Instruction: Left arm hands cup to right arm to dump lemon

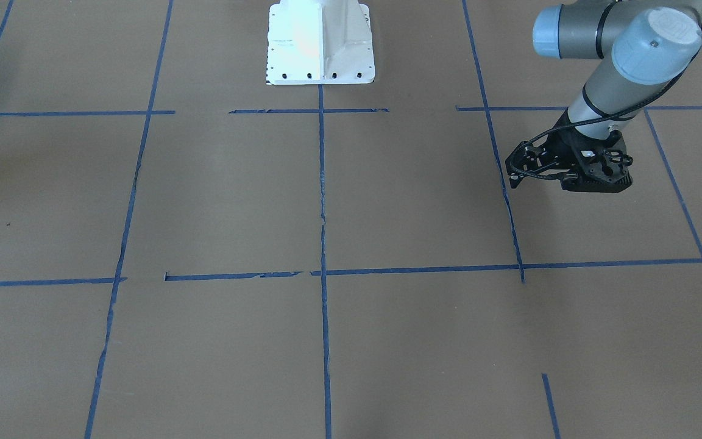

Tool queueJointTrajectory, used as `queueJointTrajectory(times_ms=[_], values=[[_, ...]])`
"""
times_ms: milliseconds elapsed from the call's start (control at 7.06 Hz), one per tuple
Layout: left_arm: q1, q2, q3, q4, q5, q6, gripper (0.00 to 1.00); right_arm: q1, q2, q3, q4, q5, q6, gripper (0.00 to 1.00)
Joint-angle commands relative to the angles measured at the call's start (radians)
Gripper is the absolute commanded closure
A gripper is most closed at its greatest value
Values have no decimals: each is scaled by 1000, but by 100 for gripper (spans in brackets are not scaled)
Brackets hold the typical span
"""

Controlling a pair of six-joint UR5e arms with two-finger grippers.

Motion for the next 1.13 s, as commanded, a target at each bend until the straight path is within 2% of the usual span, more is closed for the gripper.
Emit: queueJointTrajectory(times_ms=[0, 142, 566, 708, 991], values=[[0, -1, 5, 0, 0, 0, 0, 3, 0, 1, -12, 105, -338, 98], [0, 0, 7, 0, 0, 1, 0, 30, 0, 12, -59, 177, -482, 100], [0, -1, 7, 0, -6, 1, 0, 193, 2, 301, -455, 448, -844, 98], [0, -1, 9, 2, -9, 2, 0, 204, 17, 347, -540, 507, -1032, 95], [2, -6, 1, -14, -14, 3, 0, 166, 119, 372, -658, 517, -1192, 95]])
